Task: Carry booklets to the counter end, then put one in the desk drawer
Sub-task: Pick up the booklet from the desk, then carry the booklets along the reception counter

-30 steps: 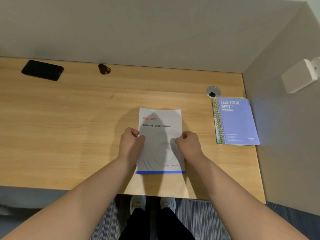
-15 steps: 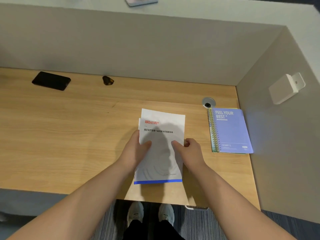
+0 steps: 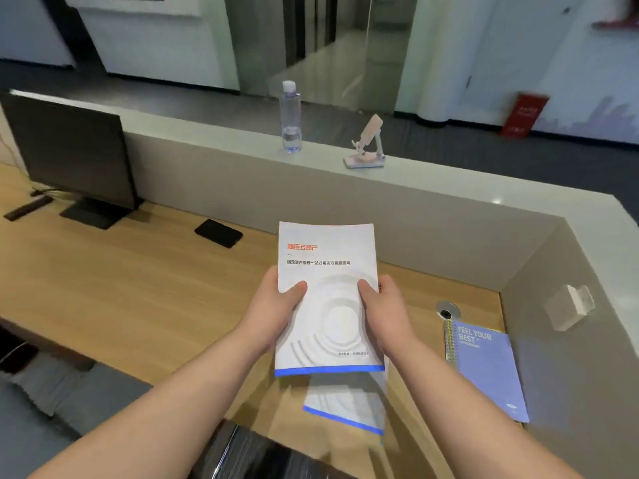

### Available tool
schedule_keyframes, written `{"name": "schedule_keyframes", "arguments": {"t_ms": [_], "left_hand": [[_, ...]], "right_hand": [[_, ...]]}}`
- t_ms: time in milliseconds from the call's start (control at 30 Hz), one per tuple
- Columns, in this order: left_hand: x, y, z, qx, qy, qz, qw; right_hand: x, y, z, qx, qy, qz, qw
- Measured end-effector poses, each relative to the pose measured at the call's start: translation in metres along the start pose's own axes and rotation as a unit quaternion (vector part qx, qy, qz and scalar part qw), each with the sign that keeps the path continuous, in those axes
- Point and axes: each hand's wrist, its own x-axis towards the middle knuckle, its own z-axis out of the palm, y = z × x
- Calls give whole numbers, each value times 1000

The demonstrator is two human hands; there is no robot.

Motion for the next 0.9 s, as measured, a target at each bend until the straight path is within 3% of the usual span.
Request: {"name": "schedule_keyframes", "arguments": {"t_ms": [233, 467, 700, 900], "left_hand": [[-54, 40, -120, -17, 96, 44, 994], [-149, 29, -276, -72, 237, 77, 966], [-333, 14, -451, 17, 371, 99, 923], [-442, -2, -543, 20, 475, 77, 876]], "right_hand": [[-64, -88, 85, -30, -103, -125, 986], [-178, -149, 216, -86, -221, -243, 940], [-351, -161, 391, -63, -334, -285, 896], [-469, -160, 493, -44, -438, -279, 854]]}}
